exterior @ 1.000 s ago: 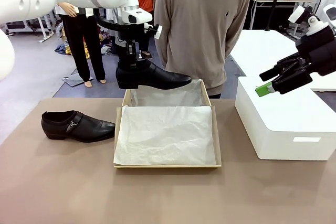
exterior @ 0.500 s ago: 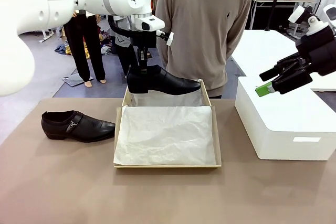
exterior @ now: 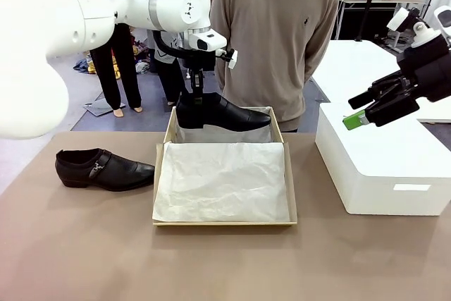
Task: Pack the shoes into the box.
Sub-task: Place one shoe of the Shoes into the Shoes Box, then place the other shoe of the Shoes into the Shoes Box.
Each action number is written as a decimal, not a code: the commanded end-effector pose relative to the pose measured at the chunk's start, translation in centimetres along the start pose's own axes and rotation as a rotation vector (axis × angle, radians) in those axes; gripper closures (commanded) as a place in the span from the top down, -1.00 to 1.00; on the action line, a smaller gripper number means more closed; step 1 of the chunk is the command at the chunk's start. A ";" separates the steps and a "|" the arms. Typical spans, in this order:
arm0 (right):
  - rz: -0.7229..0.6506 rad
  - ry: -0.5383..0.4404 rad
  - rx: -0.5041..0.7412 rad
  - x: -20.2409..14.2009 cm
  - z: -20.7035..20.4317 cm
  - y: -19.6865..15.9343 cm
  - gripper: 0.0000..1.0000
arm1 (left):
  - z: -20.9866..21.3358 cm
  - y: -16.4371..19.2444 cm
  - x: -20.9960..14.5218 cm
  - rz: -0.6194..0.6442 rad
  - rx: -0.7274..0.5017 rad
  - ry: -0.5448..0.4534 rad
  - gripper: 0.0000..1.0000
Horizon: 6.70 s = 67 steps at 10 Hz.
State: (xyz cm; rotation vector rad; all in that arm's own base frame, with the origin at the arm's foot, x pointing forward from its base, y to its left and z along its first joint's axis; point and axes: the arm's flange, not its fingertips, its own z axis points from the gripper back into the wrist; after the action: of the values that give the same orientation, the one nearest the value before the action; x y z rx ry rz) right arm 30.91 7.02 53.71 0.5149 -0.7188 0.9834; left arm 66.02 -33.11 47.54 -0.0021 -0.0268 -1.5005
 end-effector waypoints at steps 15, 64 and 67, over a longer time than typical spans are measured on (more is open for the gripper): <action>0.020 -0.027 0.020 0.1 -0.2 -0.3 1.00 | -6.3 1.4 -1.0 -0.007 0.014 0.028 -1.00; 0.020 -0.027 0.020 0.1 -0.2 -0.3 1.00 | 3.7 -2.9 -21.9 -0.140 0.092 0.027 1.00; 0.020 -0.027 0.020 0.1 -0.2 -0.3 1.00 | 3.7 -2.9 -21.9 -0.140 0.092 0.027 1.00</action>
State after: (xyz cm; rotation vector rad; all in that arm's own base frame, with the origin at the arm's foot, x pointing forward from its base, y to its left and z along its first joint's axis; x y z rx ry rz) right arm 30.92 7.02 53.69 0.5135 -0.7181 0.9843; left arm 61.56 -11.63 50.49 0.0813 -0.0855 -1.6458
